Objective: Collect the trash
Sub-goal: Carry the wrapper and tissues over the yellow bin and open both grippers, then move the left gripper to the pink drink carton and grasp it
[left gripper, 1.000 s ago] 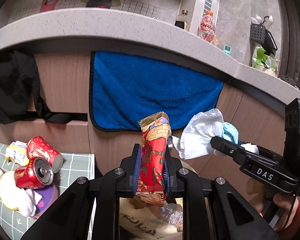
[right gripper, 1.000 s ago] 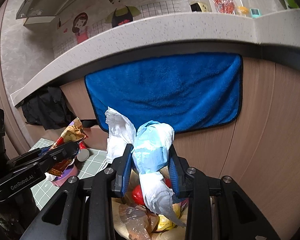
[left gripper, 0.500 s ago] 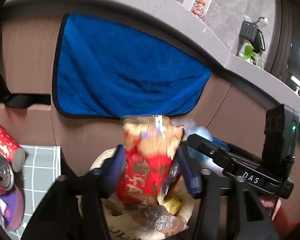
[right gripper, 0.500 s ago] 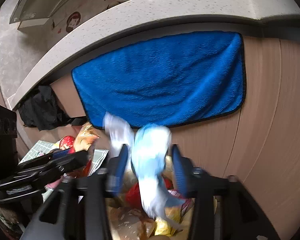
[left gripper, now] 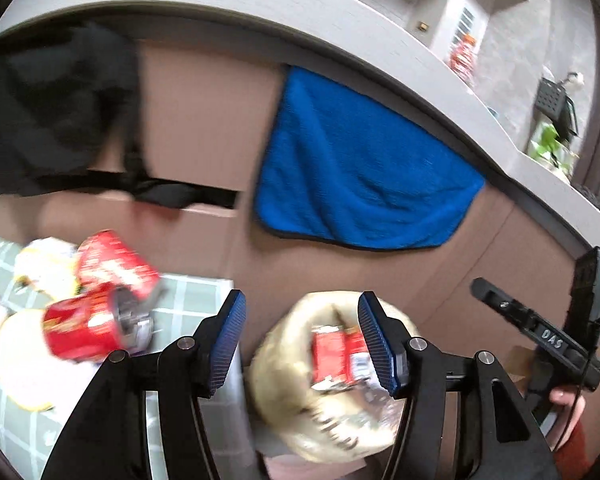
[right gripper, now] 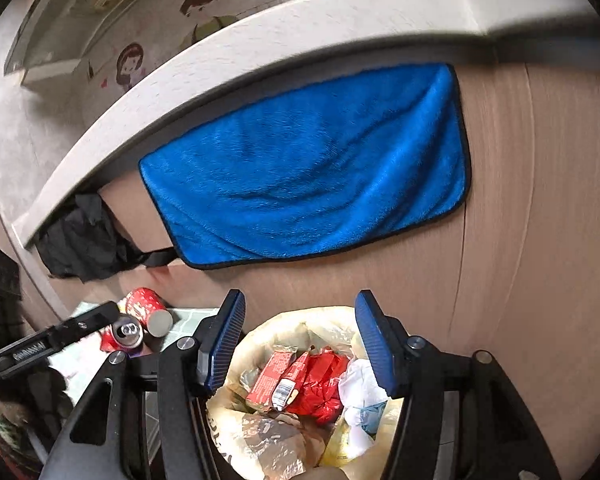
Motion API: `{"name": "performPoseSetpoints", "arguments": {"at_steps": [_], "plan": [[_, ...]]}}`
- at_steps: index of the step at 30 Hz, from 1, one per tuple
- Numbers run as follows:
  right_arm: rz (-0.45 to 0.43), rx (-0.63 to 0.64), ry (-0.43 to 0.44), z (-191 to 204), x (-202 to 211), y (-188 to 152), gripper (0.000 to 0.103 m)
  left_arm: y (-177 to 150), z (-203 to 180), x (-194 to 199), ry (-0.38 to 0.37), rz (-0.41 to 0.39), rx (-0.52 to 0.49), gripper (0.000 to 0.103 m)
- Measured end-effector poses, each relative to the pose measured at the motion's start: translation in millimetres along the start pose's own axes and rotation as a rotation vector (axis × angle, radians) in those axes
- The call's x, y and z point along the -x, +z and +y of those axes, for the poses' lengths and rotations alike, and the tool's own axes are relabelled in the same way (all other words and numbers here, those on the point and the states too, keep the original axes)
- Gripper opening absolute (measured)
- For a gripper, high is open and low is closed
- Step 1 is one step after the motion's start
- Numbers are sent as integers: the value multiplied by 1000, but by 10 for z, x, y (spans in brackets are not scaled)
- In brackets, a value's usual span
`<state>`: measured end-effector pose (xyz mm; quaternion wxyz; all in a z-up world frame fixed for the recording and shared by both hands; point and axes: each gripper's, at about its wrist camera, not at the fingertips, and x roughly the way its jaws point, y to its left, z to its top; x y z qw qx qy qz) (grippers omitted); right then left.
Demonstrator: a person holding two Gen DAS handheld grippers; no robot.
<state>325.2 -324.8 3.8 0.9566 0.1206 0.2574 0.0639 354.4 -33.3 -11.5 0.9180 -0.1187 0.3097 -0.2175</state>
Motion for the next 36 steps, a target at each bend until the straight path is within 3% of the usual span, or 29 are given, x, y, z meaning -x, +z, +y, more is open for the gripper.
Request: {"name": "performPoseSetpoints", "arguments": {"at_steps": [12, 19, 22, 26, 29, 31, 36], "plan": [[-10, 111, 39, 958, 110, -67, 53, -268, 941, 829, 166, -56, 62, 59], [39, 139, 96, 1439, -56, -230, 52, -510, 1921, 1143, 272, -31, 166, 59], [87, 162, 122, 1649, -201, -346, 52, -510, 2343, 1126, 288, 8, 223, 59], [130, 174, 135, 1838, -378, -499, 52, -439, 2944, 953, 266, 68, 423, 59], [148, 180, 131, 1912, -476, -569, 52, -374, 3237, 768, 320, 91, 535, 61], [163, 187, 125, 1932, -544, -616, 52, -306, 3307, 581, 393, 127, 544, 61], [215, 178, 126, 1879, -724, -707, 52, -180, 3309, 208, 439, 138, 523, 66]]}}
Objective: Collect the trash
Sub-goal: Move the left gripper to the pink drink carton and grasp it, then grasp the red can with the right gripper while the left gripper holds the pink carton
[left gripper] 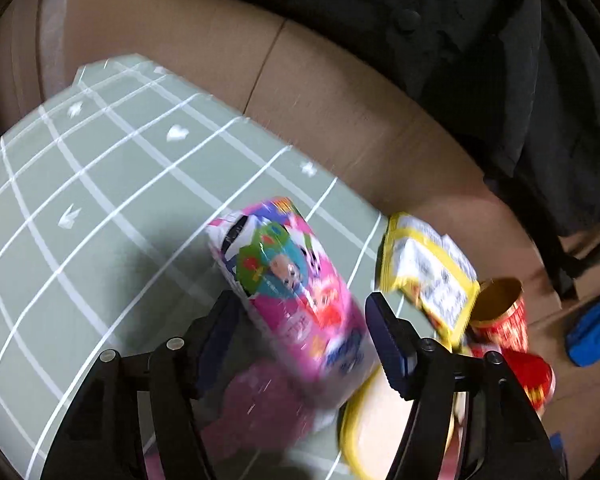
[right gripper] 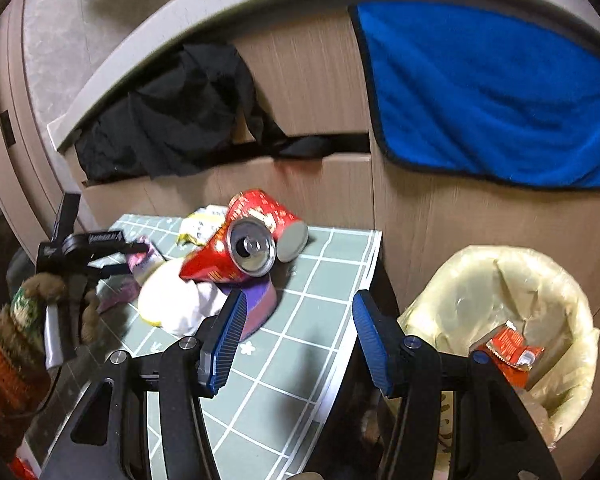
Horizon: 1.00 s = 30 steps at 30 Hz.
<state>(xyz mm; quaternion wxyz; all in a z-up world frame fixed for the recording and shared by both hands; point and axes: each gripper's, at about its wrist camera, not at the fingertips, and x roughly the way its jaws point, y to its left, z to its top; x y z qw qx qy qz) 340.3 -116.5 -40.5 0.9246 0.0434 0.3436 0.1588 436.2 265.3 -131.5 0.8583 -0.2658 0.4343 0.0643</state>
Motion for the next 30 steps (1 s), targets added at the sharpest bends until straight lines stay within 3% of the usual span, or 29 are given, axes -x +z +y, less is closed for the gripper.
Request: {"name": "performPoseSetpoints", "arguments": {"at_steps": [8, 10, 16, 23, 30], "plan": [[35, -14, -3, -131, -152, -103, 52, -90, -386, -195, 157, -53, -188, 66], [38, -22, 5, -146, -167, -104, 52, -128, -376, -159, 169, -57, -188, 60], [35, 1, 52, -35, -150, -67, 52, -302, -169, 143, 71, -53, -181, 52], [29, 94, 105, 389, -165, 7, 52, -601, 252, 958, -61, -106, -147, 51], [62, 129, 198, 880, -391, 47, 51, -730, 708, 1588, -30, -200, -113, 51]]}}
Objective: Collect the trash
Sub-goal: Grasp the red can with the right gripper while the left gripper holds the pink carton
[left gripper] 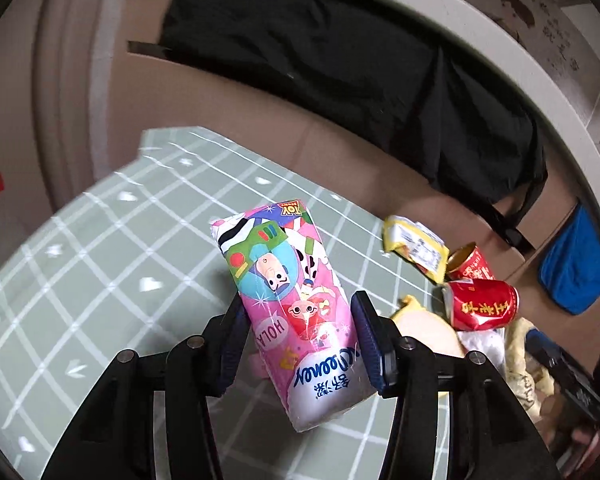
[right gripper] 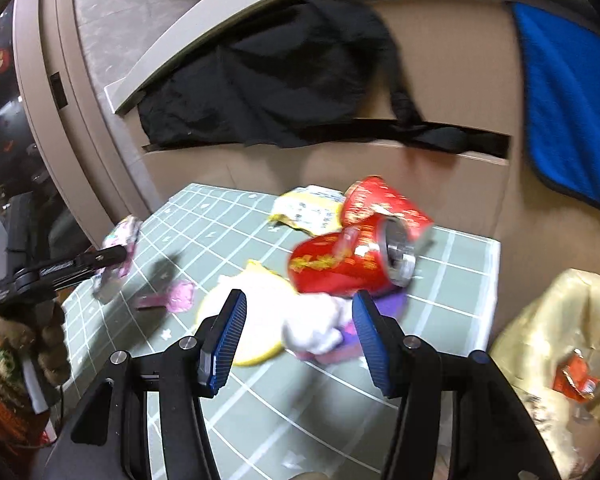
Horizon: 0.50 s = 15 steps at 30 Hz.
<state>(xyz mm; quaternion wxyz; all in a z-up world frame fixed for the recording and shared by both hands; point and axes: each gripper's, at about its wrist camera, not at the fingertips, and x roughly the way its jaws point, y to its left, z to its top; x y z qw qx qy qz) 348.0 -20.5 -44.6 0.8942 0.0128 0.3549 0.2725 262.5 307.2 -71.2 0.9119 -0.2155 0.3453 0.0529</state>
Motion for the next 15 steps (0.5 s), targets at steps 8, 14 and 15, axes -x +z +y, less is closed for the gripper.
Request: {"name": "performPoseSetpoints", "arguments": {"at_steps": [8, 14, 15], "plan": [[-77, -136, -136, -325, -256, 320, 52, -163, 284, 151, -38, 23, 6, 52], [13, -232, -116, -629, -711, 256, 54, -229, 281, 81, -79, 46, 28, 52], [6, -250, -98, -655, -721, 223, 56, -234, 260, 63, -82, 50, 24, 52]]}}
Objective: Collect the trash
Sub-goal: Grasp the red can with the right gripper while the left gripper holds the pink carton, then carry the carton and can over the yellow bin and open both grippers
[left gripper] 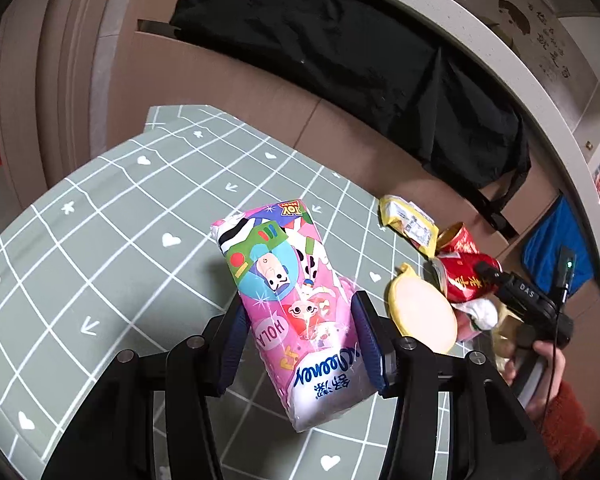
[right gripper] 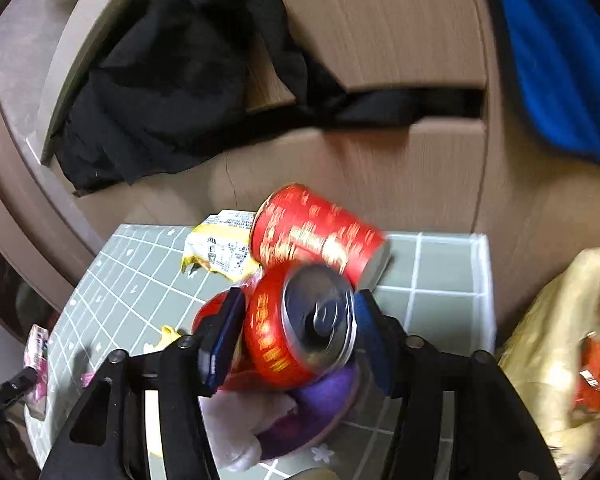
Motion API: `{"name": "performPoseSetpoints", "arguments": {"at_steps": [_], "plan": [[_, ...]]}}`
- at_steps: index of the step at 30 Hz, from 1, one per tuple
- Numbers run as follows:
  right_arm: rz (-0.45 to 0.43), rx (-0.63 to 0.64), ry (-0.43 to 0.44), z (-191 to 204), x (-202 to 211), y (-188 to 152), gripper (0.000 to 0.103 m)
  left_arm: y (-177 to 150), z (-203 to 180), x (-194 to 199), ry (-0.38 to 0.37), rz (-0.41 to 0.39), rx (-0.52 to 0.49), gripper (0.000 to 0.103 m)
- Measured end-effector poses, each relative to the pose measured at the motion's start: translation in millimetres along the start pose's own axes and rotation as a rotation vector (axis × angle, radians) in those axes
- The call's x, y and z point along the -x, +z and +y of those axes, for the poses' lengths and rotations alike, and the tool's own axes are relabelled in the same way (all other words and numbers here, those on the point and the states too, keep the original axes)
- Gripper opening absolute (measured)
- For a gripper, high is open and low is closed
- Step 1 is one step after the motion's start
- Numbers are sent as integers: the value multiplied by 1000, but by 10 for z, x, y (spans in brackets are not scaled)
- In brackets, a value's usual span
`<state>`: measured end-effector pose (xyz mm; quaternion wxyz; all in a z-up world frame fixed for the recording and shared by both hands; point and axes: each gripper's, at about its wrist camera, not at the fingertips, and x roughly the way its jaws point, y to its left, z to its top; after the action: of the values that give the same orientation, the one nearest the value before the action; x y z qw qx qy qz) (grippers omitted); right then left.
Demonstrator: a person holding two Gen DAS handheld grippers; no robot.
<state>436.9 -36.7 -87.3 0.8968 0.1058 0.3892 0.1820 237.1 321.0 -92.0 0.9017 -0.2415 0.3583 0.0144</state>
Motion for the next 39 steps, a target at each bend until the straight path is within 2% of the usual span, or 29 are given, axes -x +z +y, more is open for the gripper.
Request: {"name": "performPoseSetpoints", "arguments": {"at_steps": [4, 7, 15, 20, 30, 39], "plan": [[-9, -12, 20, -24, -53, 3, 58, -13, -64, -95, -10, 21, -5, 52], [46, -7, 85, -27, -137, 24, 59, -36, -141, -157, -28, 34, -4, 52], [88, 15, 123, -46, -107, 32, 58, -95, -387, -148, -59, 49, -37, 52], [20, 157, 106, 207, 204, 0, 58, -141, -473, -144, -58, 57, -49, 52], [-55, 195, 147, 386, 782, 22, 58, -208, -621, -93, -64, 64, -67, 52], [-120, 321, 118, 577, 1129, 18, 58, -60, -975, 87, -92, 6, -130, 52]]}}
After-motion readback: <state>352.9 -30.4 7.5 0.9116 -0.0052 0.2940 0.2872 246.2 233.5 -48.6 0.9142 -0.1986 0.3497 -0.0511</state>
